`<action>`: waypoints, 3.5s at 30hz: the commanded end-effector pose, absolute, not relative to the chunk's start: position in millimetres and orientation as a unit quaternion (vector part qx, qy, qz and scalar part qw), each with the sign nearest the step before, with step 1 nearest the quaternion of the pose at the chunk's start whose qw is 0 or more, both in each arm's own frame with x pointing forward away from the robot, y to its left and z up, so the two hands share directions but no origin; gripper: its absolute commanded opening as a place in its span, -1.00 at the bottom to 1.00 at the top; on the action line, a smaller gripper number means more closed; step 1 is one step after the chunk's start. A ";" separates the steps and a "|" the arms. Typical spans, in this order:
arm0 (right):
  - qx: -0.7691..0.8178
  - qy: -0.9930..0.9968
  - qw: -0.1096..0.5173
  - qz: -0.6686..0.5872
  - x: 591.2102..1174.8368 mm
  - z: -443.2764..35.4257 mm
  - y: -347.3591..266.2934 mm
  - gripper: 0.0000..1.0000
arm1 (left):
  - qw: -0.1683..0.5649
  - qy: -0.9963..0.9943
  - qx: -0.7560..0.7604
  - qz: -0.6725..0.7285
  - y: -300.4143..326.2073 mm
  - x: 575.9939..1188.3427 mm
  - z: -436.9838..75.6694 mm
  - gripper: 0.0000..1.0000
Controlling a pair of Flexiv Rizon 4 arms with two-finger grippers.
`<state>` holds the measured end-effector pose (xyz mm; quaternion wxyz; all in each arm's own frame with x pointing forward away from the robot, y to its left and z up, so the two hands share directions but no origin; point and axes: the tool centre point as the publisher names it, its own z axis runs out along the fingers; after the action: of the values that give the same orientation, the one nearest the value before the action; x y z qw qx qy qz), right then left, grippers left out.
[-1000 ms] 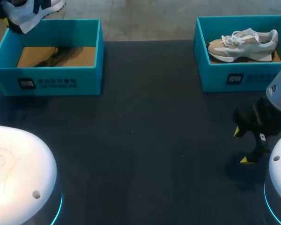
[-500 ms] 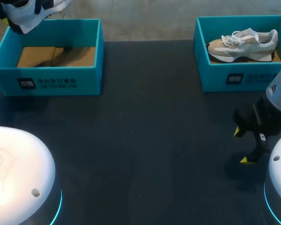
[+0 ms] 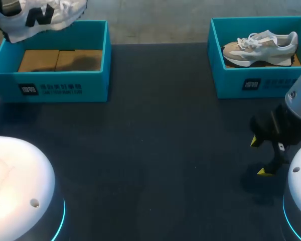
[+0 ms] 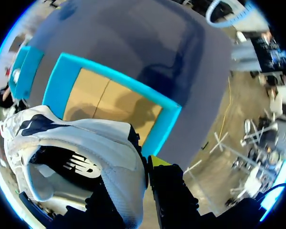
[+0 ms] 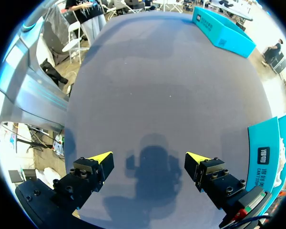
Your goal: Take the shoe out of the shoebox, open the shoe tongue, remove and reinsert the insole, then place the shoe into the shoebox
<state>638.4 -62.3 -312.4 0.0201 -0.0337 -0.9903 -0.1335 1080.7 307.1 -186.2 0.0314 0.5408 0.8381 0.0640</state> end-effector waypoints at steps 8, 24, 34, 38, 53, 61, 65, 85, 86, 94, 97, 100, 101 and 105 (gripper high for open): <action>-0.034 -0.990 0.019 -0.133 637.2 -312.6 -62.2 1.00 | 0.031 0.787 0.607 0.101 319.6 1080.4 -190.7 -1.00; -0.034 -0.990 0.019 -0.133 637.2 -312.6 -62.2 1.00 | 0.036 0.771 0.628 0.102 316.3 1092.6 -189.2 -1.00; -0.034 -0.990 0.019 -0.133 637.2 -312.6 -62.2 1.00 | 0.026 0.750 0.652 0.108 313.7 1102.6 -192.2 -1.00; -0.034 -0.990 0.019 -0.133 637.2 -312.6 -62.2 1.00 | 0.025 0.742 0.661 0.111 311.6 1102.8 -193.8 -1.00; -0.034 -0.990 0.019 -0.133 637.2 -312.6 -62.2 1.00 | 0.001 0.752 0.650 0.113 314.7 1124.0 -212.9 -1.00; -0.034 -0.990 0.019 -0.133 637.2 -312.6 -62.2 1.00 | -0.013 0.759 0.642 0.109 316.2 1133.6 -231.6 -1.00; -0.034 -0.990 0.019 -0.133 637.2 -312.6 -62.2 1.00 | -0.014 0.761 0.639 0.108 316.7 1136.4 -234.4 -1.00; -0.034 -0.990 0.019 -0.133 637.2 -312.6 -62.2 1.00 | -0.037 0.767 0.633 0.101 315.9 1139.7 -266.2 -1.00; -0.034 -0.990 0.019 -0.133 637.2 -312.6 -62.2 1.00 | -0.038 0.767 0.633 0.100 316.1 1139.8 -268.1 -1.00; -0.034 -0.990 0.019 -0.133 637.2 -312.6 -62.2 1.00 | -0.028 0.758 0.646 0.093 320.3 1119.0 -259.1 -1.00; -0.034 -0.990 0.019 -0.133 637.2 -312.6 -62.2 1.00 | -0.026 0.755 0.648 0.095 320.6 1111.5 -258.3 -1.00; -0.034 -0.990 0.019 -0.133 637.2 -312.6 -62.2 1.00 | -0.028 0.754 0.650 0.091 320.8 1103.5 -261.1 -1.00; -0.034 -0.990 0.019 -0.133 637.2 -312.6 -62.2 1.00 | -0.029 0.754 0.650 0.091 320.7 1101.4 -262.2 -1.00; -0.034 -0.990 0.019 -0.133 637.2 -312.6 -62.2 1.00 | -0.031 0.753 0.651 0.086 320.7 1091.9 -263.5 -1.00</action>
<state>638.4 -62.3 -312.4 0.0201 -0.0337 -0.9903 -0.1335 1104.3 321.5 -266.5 -0.0417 0.6501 0.7547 0.0774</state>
